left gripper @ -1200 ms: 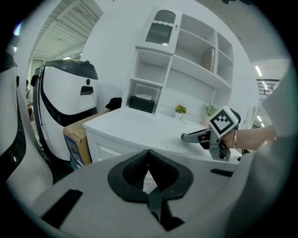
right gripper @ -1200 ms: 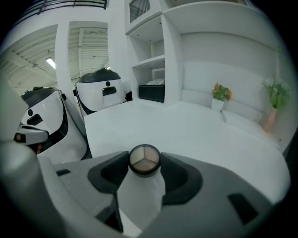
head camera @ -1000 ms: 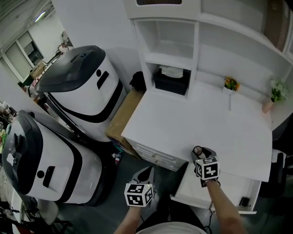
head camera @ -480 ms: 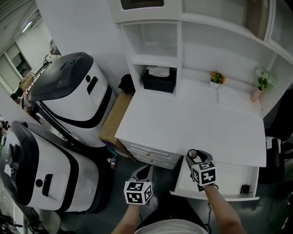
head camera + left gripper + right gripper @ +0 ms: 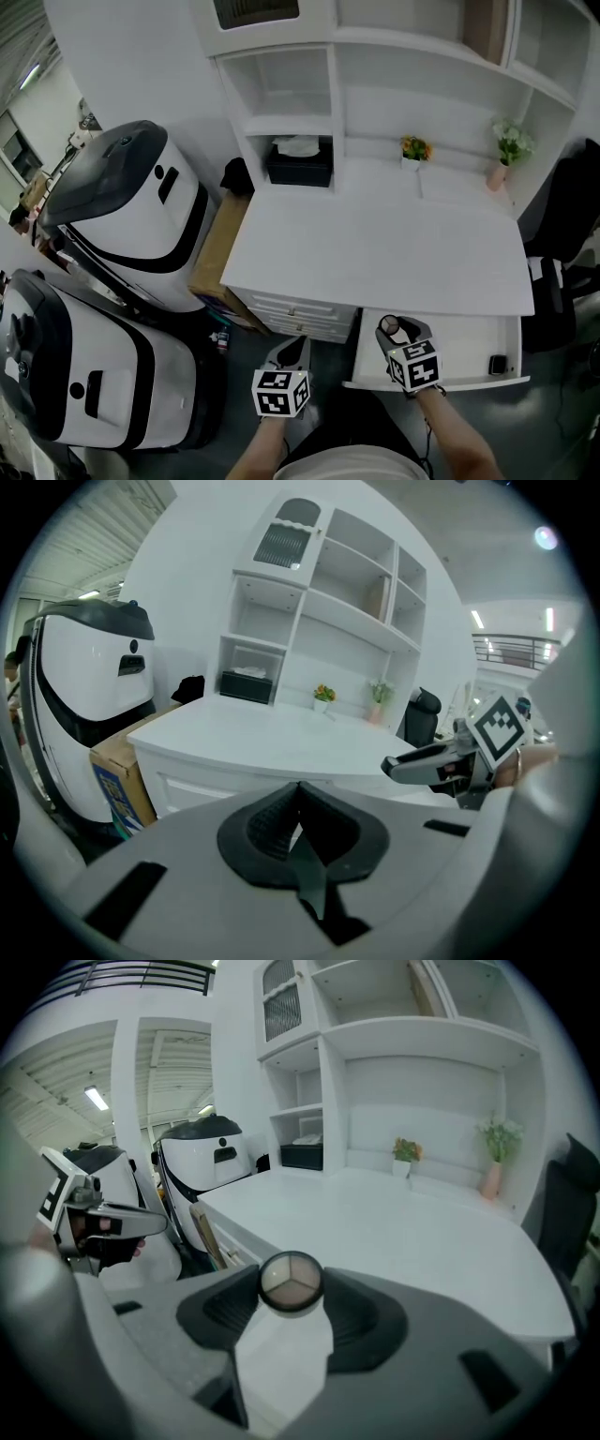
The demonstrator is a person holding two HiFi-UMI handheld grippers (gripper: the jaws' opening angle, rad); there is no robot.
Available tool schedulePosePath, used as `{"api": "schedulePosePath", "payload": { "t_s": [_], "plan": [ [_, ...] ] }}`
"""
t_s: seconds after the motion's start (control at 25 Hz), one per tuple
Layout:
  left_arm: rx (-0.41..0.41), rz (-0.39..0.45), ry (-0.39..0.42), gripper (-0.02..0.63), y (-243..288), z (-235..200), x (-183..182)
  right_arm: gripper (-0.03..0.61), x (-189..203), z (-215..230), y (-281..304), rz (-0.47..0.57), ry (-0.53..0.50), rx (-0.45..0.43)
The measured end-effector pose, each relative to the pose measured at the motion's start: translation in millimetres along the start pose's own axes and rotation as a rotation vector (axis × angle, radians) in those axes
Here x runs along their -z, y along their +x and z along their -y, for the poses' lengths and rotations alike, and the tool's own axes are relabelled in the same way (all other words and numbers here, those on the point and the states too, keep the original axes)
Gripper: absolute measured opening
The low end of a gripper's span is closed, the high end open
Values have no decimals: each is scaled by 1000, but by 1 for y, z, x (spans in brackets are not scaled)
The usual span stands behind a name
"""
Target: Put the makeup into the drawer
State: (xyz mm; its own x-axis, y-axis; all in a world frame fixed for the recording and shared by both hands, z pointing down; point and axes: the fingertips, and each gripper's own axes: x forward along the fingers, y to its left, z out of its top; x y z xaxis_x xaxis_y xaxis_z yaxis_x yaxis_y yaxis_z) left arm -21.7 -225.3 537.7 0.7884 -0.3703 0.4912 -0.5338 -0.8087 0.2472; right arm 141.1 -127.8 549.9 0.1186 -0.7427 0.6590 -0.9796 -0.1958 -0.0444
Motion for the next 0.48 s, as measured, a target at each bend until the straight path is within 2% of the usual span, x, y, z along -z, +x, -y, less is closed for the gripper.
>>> {"api": "schedulePosePath", "payload": {
  "t_s": [0.48],
  "plan": [
    [68, -21, 25, 3, 0, 25, 13, 216, 37, -2, -30, -21, 52, 38]
  ]
}}
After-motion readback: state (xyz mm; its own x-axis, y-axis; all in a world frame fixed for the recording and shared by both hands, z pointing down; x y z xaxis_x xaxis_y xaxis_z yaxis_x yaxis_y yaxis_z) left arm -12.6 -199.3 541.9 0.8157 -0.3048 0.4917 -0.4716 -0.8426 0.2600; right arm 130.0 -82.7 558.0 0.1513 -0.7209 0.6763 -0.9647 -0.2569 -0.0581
